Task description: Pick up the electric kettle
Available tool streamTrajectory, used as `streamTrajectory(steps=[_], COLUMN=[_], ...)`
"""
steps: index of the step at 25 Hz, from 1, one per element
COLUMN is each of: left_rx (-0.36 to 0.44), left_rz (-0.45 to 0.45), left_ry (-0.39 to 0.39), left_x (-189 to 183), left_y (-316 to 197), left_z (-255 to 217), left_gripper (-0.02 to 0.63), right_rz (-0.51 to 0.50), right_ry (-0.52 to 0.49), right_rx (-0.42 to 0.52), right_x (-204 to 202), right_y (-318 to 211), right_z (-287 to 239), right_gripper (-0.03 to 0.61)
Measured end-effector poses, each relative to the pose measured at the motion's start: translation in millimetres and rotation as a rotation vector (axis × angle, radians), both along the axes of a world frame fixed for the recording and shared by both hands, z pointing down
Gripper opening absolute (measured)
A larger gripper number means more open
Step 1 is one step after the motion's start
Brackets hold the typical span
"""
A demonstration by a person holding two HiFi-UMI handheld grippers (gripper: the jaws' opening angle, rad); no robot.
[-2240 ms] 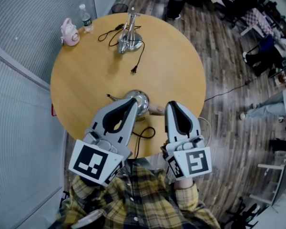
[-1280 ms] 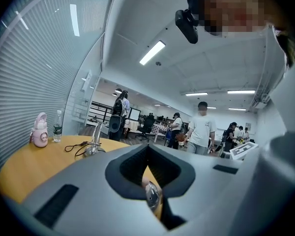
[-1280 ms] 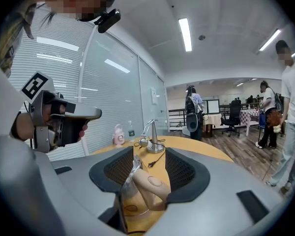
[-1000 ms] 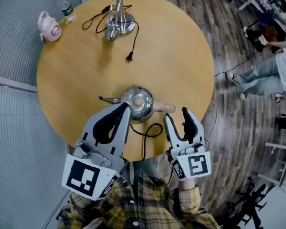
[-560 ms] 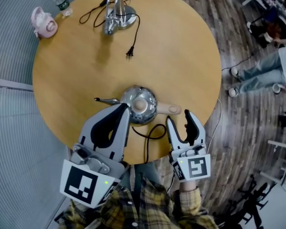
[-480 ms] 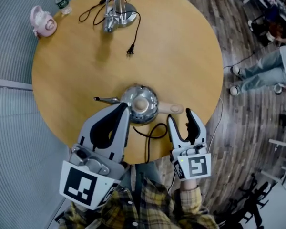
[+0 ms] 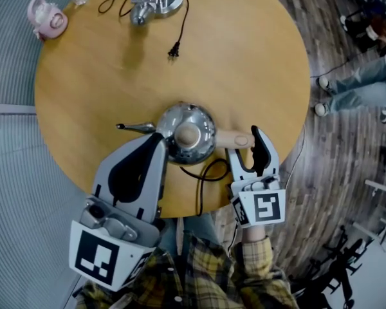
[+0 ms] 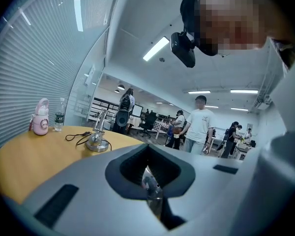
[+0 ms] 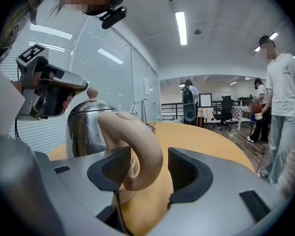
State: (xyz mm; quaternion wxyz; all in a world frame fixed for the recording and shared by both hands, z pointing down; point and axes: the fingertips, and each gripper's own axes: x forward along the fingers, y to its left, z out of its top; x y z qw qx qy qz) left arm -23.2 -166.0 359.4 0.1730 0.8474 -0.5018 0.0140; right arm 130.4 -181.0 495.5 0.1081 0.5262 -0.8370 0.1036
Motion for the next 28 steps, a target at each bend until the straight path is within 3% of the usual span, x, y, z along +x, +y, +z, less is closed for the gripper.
streamTrajectory(steps=[22,25,28], left_rx=[-0.035,-0.038,-0.038], left_rz=[-0.007,-0.008,-0.011], left_ry=[0.011,0.012,0.011], left_x=[-1.4,-1.7,-3.1], left_y=[-11.9,-13.9,-15.9], left_z=[9.1,10.0,10.8], left_gripper=[0.002,0.002,0.002], right_rz=[0.022,0.018,0.036], right_ry=[0.019,0.031,0.049], right_rx=[0.024,0.058,0.060], right_x=[-3.9,-7.6,-12.3], right_y=[-43.0,-45.5,-43.6], right_z=[14.0,10.0,11.2], right_gripper=[0.232,0.201,0.119])
